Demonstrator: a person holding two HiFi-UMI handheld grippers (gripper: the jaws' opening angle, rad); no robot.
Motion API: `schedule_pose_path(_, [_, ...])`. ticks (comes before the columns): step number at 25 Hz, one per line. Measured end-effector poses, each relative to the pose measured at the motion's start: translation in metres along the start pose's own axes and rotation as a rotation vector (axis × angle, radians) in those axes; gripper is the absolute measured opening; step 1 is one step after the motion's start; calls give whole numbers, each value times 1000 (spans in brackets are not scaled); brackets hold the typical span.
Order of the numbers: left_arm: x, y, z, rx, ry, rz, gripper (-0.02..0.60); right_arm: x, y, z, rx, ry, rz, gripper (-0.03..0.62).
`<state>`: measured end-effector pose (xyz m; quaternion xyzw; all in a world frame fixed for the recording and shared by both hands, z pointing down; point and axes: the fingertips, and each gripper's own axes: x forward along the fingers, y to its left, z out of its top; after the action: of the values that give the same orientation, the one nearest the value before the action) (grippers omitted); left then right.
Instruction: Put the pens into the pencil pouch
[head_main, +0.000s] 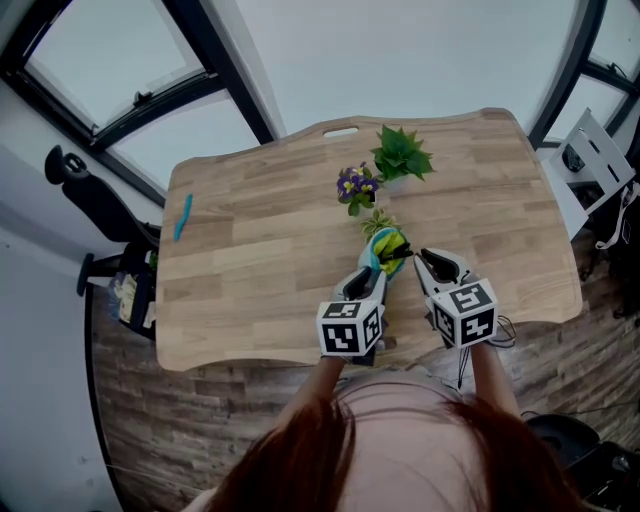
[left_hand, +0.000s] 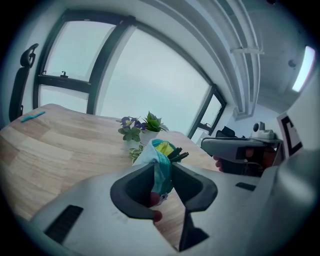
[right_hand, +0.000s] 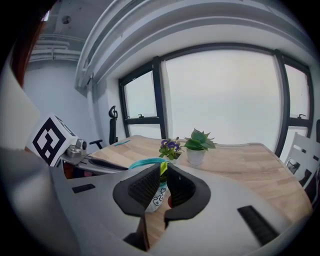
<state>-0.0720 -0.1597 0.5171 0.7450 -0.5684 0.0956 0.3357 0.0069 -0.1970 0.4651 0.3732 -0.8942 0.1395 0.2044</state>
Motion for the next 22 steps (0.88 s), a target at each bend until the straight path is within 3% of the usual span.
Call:
schedule_pose_path(8, [-10, -13, -15, 6, 8, 5, 101, -14, -5, -21, 41, 15, -30, 37])
schedule_pose_path(22, [-13, -27, -63, -16, 100, 4, 103, -38, -3, -56, 95, 58, -31, 37])
